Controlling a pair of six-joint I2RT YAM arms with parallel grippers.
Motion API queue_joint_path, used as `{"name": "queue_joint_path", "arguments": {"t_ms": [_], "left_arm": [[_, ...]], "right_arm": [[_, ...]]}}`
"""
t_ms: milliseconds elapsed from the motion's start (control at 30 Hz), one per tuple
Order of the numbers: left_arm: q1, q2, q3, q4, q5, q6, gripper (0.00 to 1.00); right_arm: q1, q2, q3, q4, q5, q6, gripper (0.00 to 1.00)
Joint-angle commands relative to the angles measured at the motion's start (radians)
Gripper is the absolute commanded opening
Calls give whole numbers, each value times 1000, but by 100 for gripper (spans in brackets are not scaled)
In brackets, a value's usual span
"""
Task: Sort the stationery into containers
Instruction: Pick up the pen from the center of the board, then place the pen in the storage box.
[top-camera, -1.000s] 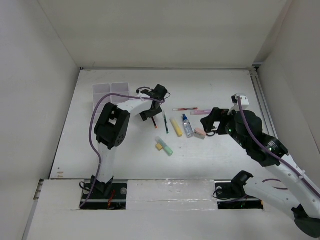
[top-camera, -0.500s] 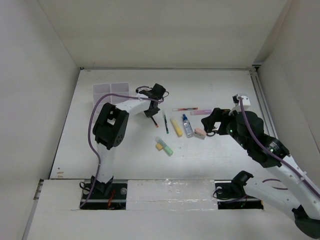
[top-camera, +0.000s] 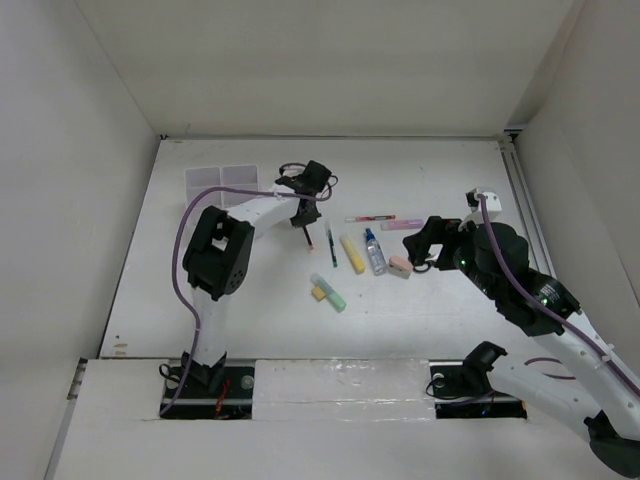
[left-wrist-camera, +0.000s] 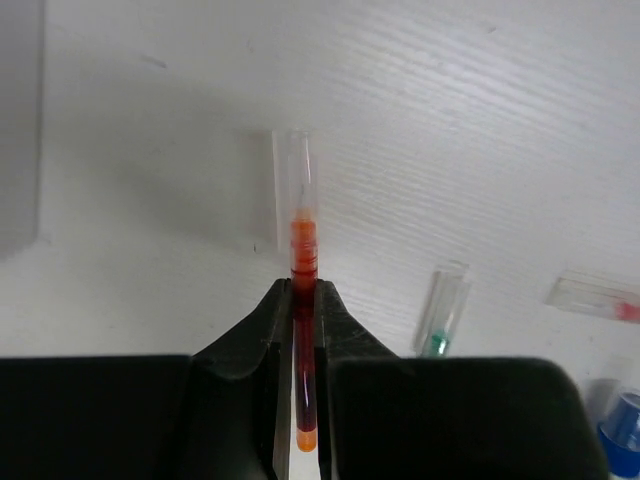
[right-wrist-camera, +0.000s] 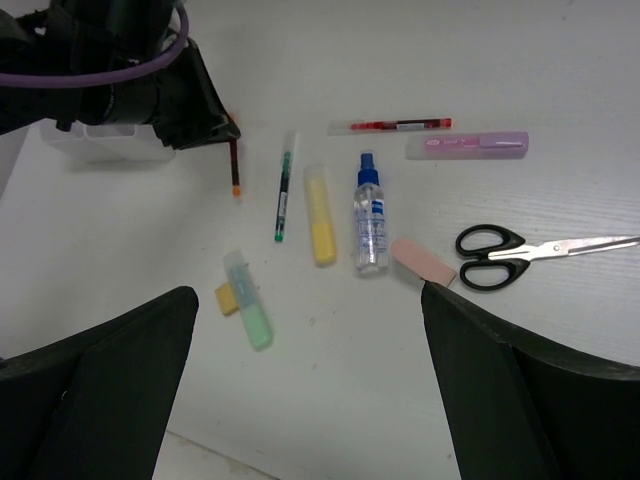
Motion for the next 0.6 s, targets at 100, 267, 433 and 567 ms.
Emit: {"name": "queue_joint_path", "arguments": {"t_ms": [100, 267, 433, 567], "left_arm": [[12, -236, 162, -20, -129, 224, 0], [41, -356, 175, 63, -268, 283, 0], [128, -427, 136, 138, -511, 263, 0], [269, -486, 77, 232, -500, 226, 0]], "right_arm": [[-2, -2, 26, 74, -18, -14, 100], [-2, 7, 17, 84, -27, -14, 100], [-2, 7, 6, 103, -47, -23, 100], [-2, -2, -5, 113, -86, -23, 100]]}}
